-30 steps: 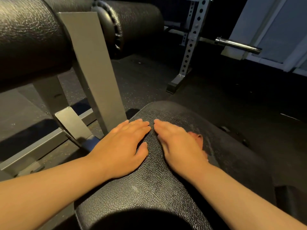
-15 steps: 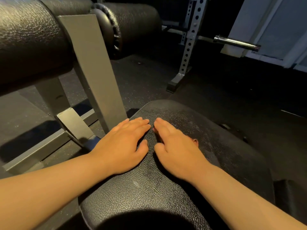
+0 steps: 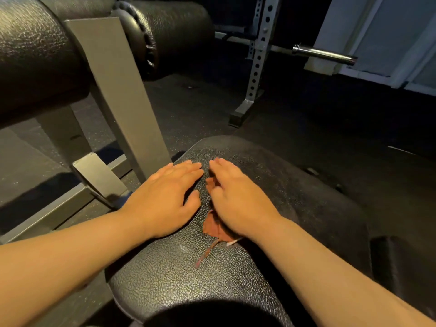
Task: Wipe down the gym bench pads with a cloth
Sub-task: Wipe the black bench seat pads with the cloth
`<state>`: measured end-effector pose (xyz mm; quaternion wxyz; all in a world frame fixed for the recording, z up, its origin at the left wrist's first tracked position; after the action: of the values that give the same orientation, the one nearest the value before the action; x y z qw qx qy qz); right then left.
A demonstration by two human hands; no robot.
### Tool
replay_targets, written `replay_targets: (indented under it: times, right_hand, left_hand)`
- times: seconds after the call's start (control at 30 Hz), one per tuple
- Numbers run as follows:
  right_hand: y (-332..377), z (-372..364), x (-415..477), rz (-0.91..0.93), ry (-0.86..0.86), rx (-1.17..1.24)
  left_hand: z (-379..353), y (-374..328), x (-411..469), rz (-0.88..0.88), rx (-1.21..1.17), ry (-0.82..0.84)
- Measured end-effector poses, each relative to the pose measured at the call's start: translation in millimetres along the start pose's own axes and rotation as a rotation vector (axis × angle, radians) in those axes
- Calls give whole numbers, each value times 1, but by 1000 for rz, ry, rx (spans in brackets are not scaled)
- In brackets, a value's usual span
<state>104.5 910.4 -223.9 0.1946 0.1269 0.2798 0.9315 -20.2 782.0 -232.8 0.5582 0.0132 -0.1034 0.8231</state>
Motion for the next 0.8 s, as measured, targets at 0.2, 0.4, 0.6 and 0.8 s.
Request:
replay_targets:
  times: [0.2, 0.4, 0.6, 0.8]
  right_hand:
    - [-42, 36, -39, 150, 19, -90]
    - [-58, 24, 10, -240, -249, -134]
    - [2, 3, -76, 131, 17, -67]
    - [-98, 67, -85, -396, -222, -134]
  left_hand:
    - [1, -2, 0, -1, 10, -1]
    - [2, 0, 1, 0, 10, 8]
    - [4, -2, -1, -18, 36, 20]
    - [5, -9, -8, 5, 64, 42]
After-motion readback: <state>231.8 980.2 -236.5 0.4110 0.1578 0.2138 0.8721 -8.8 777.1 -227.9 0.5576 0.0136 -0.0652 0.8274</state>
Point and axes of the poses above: each hand's wrist, its own x-axis towards the middle knuckle, its own z-axis out of the back of the hand, y = z × x, the point moved 1 cm from there along x, towards the middle knuckle, and after that the axes turned 6 degrees about x, right-handed, at the moved point
